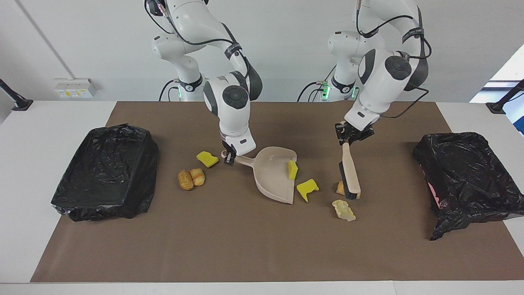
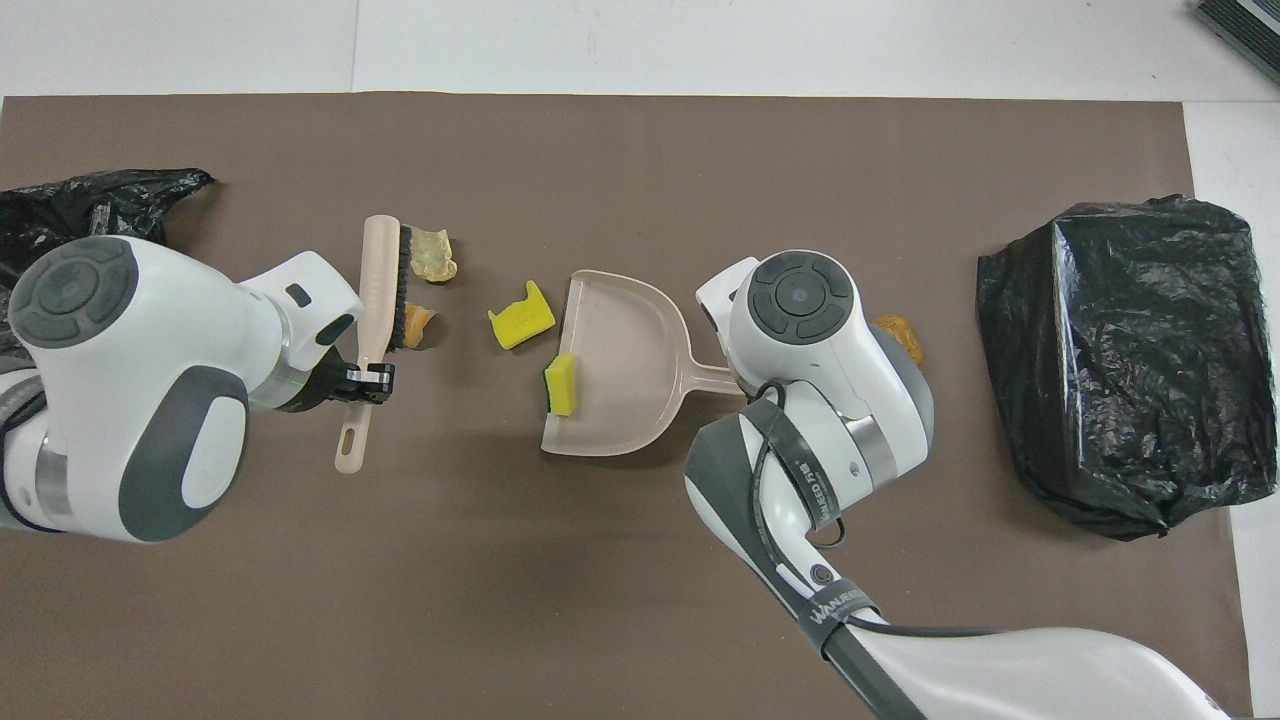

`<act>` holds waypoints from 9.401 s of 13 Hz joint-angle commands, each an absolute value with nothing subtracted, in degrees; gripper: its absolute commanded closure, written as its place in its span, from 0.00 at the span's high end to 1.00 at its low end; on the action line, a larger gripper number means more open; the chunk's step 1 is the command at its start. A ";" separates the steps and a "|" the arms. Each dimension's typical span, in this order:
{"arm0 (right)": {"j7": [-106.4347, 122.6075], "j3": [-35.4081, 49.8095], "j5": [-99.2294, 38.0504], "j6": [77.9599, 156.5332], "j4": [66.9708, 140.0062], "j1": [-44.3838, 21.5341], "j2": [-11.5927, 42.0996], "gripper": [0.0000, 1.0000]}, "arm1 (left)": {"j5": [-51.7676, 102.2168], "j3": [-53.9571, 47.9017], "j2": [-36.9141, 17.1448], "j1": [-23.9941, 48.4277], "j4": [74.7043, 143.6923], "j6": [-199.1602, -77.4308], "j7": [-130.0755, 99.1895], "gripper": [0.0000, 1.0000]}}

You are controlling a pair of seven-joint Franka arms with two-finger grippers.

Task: Sweep and dump trash in bin

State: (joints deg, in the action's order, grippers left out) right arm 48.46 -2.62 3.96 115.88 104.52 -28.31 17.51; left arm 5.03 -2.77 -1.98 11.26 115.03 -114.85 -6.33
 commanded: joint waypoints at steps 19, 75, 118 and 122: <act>46.58 -2.20 3.08 117.16 106.70 -26.98 16.88 0.00 | 2.37 -4.22 -7.83 23.09 118.56 -117.33 0.00 0.00; 115.39 -2.64 29.25 116.36 93.42 24.70 10.99 0.00 | 13.45 -3.96 9.23 57.84 141.59 -128.41 -52.75 0.92; -17.39 1.23 5.27 109.52 88.69 -26.87 17.84 0.00 | 2.55 -2.90 1.76 2.29 80.95 -81.83 6.24 1.00; -18.19 0.97 1.18 111.60 87.19 -25.75 17.23 0.00 | 2.55 -2.90 1.76 2.28 80.95 -81.74 5.80 1.00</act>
